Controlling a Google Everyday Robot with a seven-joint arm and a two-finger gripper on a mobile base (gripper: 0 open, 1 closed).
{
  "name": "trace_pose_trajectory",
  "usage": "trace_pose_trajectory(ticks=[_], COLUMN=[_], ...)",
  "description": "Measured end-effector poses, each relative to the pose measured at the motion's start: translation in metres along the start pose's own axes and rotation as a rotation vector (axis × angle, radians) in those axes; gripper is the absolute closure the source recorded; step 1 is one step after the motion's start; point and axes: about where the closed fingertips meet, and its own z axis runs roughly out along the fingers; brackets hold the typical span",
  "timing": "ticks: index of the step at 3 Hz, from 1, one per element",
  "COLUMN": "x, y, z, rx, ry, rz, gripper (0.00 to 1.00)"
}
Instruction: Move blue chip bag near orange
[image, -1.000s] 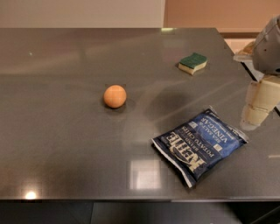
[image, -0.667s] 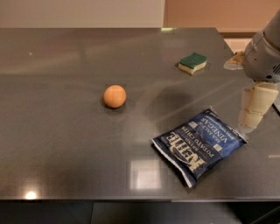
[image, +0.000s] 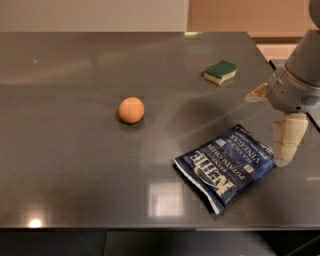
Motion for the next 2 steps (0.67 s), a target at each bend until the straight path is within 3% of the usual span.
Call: trace_pose_trajectory(ticks=[1,2], x=[0.001,-0.003], y=[0.015,0.030], z=[0.020,0.033], rx=[-0.043,-0.052], ry=[-0.022,-0.055], rz=[-0.084,-0.168], gripper=[0.00,0.00])
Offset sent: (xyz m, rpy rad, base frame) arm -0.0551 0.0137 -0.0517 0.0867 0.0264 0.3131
